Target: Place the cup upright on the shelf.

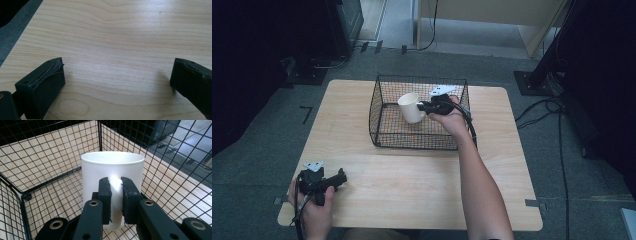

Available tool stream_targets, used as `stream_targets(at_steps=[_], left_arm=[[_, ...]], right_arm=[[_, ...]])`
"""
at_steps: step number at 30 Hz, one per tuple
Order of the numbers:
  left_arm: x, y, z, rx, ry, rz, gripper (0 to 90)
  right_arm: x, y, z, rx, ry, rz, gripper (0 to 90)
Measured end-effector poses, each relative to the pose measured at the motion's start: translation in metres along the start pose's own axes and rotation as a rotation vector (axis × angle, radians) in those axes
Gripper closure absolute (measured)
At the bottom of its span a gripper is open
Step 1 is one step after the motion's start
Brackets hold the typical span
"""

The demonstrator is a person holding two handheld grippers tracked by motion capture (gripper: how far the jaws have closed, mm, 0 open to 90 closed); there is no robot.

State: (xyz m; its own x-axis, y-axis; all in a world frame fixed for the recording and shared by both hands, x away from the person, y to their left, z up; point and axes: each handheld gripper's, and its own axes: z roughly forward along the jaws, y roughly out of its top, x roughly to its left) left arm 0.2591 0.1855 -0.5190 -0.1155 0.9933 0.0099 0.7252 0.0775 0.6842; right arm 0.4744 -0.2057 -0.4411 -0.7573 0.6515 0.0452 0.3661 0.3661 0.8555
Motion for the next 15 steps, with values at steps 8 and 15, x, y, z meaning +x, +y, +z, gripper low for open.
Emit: stream_targets(at_steps=[8, 15], left_arm=[[0.0000, 0.0000, 0.0000, 0.000, 0.000, 0.000, 0.0], [0.0000, 0.0000, 0.0000, 0.000, 0.000, 0.000, 0.0]], right_arm=[[-0.0021, -0.0037, -0.0018, 0.040, -0.040, 0.010, 79.4], [-0.0014, -0.0063, -0.0015, 0.077, -0.088, 0.015, 76.6]])
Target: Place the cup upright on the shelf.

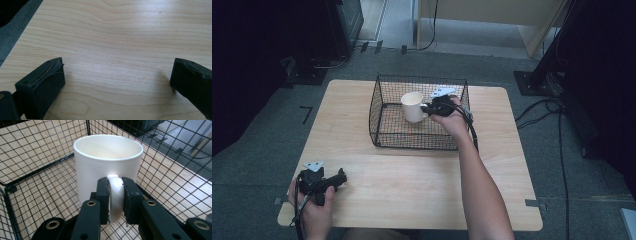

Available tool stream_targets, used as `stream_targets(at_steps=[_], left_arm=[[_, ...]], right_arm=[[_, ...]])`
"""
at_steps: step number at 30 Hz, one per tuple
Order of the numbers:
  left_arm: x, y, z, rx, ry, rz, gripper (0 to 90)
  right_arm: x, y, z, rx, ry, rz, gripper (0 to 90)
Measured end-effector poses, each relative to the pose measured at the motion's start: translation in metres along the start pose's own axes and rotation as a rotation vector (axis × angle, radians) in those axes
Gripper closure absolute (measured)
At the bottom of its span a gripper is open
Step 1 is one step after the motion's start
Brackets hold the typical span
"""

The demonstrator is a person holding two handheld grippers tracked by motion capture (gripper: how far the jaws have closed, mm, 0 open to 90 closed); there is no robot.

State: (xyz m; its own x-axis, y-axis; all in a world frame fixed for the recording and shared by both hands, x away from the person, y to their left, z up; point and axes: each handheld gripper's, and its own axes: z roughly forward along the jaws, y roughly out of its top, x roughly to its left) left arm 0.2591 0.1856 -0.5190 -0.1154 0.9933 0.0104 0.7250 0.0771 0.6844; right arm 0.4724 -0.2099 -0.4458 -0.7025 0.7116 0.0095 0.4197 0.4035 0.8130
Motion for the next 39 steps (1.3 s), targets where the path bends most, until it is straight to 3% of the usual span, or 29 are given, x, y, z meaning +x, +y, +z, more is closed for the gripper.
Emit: stream_targets(at_steps=[12, 23, 29, 39], left_arm=[[0.000, 0.000, 0.000, 0.000, 0.000, 0.000, 0.0], [0.000, 0.000, 0.000, 0.000, 0.000, 0.000, 0.0], [0.000, 0.000, 0.000, 0.000, 0.000, -0.001, 0.0], [0.000, 0.000, 0.000, 0.000, 0.000, -0.001, 0.0]], right_arm=[[-0.003, -0.001, -0.002, -0.013, 0.004, 0.040, 72.7], [-0.002, 0.000, -0.005, -0.030, 0.008, 0.041, 68.8], [-0.004, 0.002, -0.010, -0.066, 0.006, 0.058, 66.3], [-0.001, 0.015, -0.022, -0.160, 0.030, 0.139, 50.9]])
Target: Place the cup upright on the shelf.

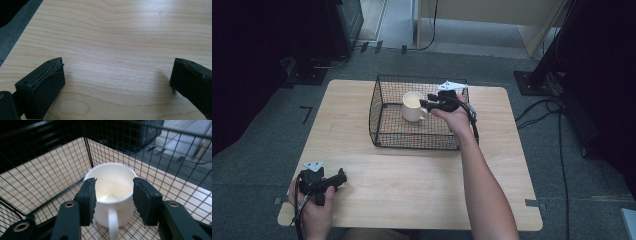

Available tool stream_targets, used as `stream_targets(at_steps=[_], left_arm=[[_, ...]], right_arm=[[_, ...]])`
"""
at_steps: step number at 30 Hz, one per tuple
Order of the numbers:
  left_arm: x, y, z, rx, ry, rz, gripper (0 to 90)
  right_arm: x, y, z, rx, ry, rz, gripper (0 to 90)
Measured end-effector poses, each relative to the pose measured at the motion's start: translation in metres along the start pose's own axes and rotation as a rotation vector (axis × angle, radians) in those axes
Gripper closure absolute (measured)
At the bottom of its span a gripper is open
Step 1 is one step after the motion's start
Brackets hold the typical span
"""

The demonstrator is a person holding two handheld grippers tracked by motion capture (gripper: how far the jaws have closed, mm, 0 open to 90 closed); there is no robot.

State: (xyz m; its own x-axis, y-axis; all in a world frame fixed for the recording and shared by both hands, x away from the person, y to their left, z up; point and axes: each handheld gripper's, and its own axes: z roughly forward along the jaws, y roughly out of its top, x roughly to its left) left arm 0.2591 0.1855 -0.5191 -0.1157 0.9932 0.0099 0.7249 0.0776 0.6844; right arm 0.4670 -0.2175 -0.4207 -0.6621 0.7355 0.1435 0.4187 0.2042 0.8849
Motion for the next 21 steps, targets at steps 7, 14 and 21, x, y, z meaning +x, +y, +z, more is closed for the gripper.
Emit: stream_targets(at_steps=[7, 14, 21], left_arm=[[0.000, 0.000, 0.000, -0.002, 0.000, -0.001, 0.0], [0.000, 0.000, 0.000, -0.002, 0.000, -0.002, 0.0], [0.000, 0.000, 0.000, -0.001, 0.000, -0.001, 0.0]], right_arm=[[0.018, 0.016, -0.011, -0.032, -0.015, -0.056, 42.7], [0.032, 0.024, -0.026, -0.028, -0.023, -0.071, 39.8], [0.045, 0.022, -0.045, -0.027, -0.039, -0.073, 38.6]])
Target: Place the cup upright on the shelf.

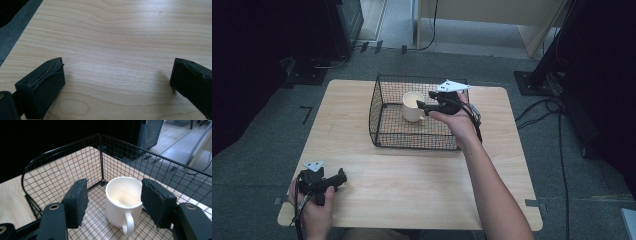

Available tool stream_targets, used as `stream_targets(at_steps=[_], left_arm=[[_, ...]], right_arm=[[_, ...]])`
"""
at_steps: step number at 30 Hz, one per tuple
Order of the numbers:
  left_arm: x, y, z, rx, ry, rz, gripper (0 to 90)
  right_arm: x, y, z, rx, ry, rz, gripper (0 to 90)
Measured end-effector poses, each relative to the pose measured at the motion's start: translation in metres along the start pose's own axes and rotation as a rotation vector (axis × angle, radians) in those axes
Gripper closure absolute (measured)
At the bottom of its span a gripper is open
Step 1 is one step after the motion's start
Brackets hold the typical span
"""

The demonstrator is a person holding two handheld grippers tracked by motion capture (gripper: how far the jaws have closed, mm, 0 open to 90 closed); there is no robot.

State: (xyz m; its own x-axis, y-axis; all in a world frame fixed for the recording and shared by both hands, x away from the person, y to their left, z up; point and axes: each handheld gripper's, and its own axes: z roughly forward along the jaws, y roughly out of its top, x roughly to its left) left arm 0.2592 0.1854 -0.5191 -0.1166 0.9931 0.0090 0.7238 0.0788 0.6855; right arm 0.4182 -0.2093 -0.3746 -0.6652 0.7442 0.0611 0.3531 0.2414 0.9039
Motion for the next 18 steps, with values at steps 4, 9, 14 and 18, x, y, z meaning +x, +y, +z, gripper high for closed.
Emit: stream_targets(at_steps=[4, 9, 14, 18], left_arm=[[0.000, 0.000, 0.000, 0.000, 0.000, 0.000, 0.0], [0.000, 0.000, 0.000, -0.001, 0.000, -0.002, 0.0], [0.000, 0.000, 0.000, -0.002, 0.000, -0.003, 0.0], [0.000, 0.000, 0.000, -0.002, 0.000, -0.003, 0.0]], right_arm=[[0.004, -0.003, -0.012, -0.007, 0.003, -0.005, 38.3], [0.009, -0.009, -0.026, -0.002, 0.001, -0.012, 38.1], [0.014, -0.017, -0.040, 0.008, -0.009, -0.042, 37.9], [0.017, -0.023, -0.053, 0.005, -0.007, -0.052, 37.6]])
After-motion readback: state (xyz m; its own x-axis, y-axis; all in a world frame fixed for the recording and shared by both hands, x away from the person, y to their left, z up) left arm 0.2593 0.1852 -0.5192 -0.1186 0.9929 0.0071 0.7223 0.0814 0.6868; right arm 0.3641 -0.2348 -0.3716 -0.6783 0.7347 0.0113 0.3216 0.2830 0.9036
